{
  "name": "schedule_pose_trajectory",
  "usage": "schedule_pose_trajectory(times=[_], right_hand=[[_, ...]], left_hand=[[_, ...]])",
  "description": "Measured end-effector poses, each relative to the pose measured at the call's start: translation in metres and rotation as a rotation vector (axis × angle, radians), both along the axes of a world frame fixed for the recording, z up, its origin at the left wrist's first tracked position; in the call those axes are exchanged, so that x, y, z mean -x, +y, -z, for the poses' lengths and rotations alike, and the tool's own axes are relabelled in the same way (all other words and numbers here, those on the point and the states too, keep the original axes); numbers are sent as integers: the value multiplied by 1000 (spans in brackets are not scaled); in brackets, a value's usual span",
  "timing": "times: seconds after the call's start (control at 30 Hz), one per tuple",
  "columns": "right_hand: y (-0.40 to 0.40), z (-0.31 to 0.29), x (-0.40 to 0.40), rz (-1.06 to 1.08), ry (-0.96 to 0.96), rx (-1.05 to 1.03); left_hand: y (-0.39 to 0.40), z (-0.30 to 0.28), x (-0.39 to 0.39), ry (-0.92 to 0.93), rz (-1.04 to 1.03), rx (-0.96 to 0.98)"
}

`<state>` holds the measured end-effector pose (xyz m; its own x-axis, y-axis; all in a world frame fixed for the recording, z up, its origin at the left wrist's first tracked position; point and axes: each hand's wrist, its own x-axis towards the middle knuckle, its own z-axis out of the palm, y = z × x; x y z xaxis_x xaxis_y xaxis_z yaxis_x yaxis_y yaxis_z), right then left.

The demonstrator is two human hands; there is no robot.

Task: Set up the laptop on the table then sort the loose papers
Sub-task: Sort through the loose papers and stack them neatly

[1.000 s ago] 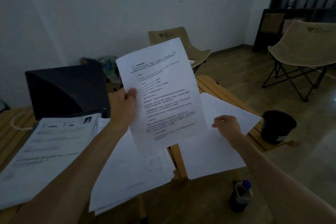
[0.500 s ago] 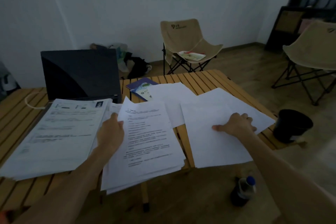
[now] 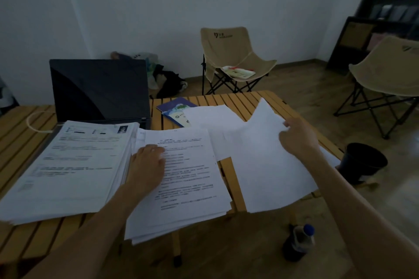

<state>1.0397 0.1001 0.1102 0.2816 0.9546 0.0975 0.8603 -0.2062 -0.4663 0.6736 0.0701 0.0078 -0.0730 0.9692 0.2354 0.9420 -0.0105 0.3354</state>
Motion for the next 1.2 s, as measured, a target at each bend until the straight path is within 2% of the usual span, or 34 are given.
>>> schedule_pose_trajectory(times=[0.07,0.17,0.23,0.27,0.37,0.43,0.5,0.6,0.7,0.77,0.87,1.0,1.13,1.2], right_hand=[[-16,-35,36,-112,-86,-138],[-55,-66,106,-384,-234,-237],[-82,-57,155,-609,-334,-160],[-93,-43,178,-692,-383,-83],[-101,16,220,-766,-365,223],[-93,42,225,-693,-211,316],[-86,53,219,-664,-69,307],[-71,55,189,-625,90,199],[-45,53,143,-397,103,72],[-34,52,118,-285,72,149],[-25,59,94,-263,287,260],[-20,69,77,-252,539,168],[-15,64,63,-191,625,71],[-13,61,55,-118,733,21]], left_hand=[[-1,-18,-4,-238,-9,-8],[-5,-44,-4,-794,-79,58],[-11,-49,5,-1210,-131,182],[-15,-49,10,-1346,-170,240],[-19,-33,25,-1533,-300,316],[-18,-28,28,-1515,-263,344],[-17,-26,28,-1331,-160,376],[-16,-24,25,-1032,-117,363],[-14,-23,19,-921,-176,313],[-14,-26,15,-966,-182,262],[-14,-31,7,-1035,-151,212],[-8,-31,1,-1097,-145,192],[-3,-30,-6,-1257,-169,143],[-2,-30,-10,-1318,-206,92]])
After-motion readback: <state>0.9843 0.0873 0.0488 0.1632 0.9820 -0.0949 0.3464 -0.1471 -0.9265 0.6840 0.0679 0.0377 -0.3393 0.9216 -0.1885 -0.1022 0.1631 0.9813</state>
